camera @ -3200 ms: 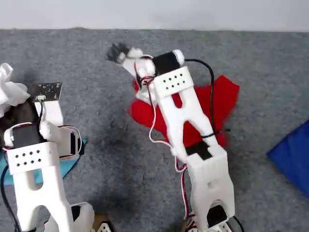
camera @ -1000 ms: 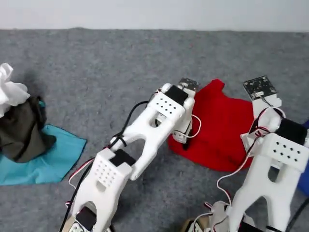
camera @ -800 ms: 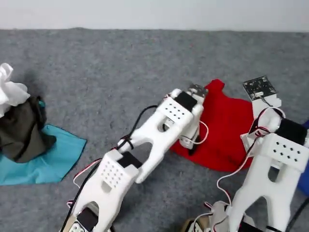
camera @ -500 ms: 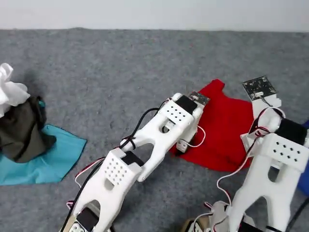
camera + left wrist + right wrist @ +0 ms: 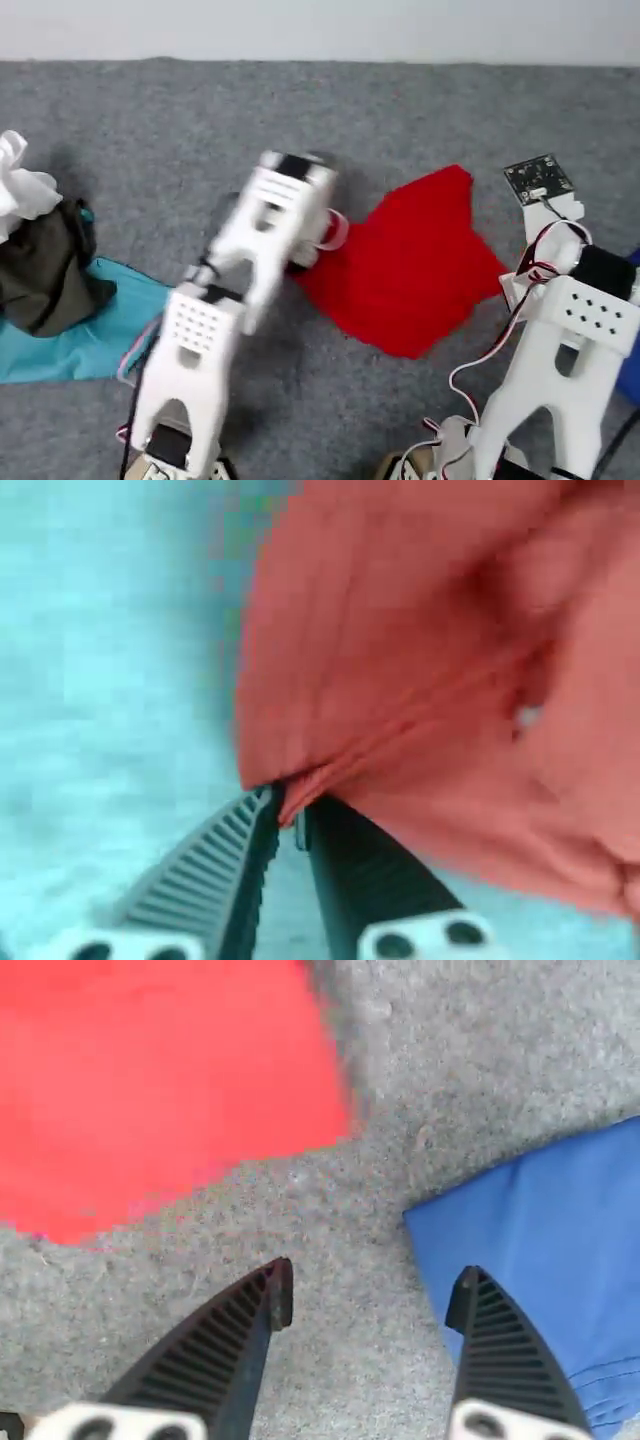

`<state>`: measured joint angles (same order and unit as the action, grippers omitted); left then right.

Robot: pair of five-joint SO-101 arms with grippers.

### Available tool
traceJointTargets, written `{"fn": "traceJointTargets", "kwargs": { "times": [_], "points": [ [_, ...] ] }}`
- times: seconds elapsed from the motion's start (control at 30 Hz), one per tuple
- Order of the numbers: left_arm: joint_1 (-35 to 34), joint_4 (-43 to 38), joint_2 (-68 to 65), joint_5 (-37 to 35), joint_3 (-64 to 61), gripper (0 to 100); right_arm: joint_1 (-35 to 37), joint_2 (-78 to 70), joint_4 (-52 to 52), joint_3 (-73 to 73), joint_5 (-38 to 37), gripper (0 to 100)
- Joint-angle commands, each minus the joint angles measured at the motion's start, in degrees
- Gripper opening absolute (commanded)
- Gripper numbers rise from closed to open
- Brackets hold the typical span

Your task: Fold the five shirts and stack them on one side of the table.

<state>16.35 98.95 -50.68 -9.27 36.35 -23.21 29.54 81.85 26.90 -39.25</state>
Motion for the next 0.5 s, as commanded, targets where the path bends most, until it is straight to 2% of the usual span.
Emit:
{"fn": "traceJointTargets", "kwargs": {
  "times": [0.0, 0.13, 0.23, 0.47],
  "points": [
    [-14.5, 1.8, 6.2, 0.8, 1.3, 1, -0.5, 0.4, -1.2, -0.3, -0.4, 26.3],
    [-21.4, 1.8, 9.0, 0.9, 1.3, 1, 2.6, 0.3, -0.3, -0.3, -0.5, 26.6],
    [-21.4, 1.8, 10.9, 0.9, 1.4, 3, 9.0, 0.3, 2.1, -0.4, -0.5, 26.7],
    [-21.7, 1.8, 18.7, 0.4, -1.8, 19, 22.8, -2.1, 1.0, -1.8, 0.4, 26.7]
  ]
}}
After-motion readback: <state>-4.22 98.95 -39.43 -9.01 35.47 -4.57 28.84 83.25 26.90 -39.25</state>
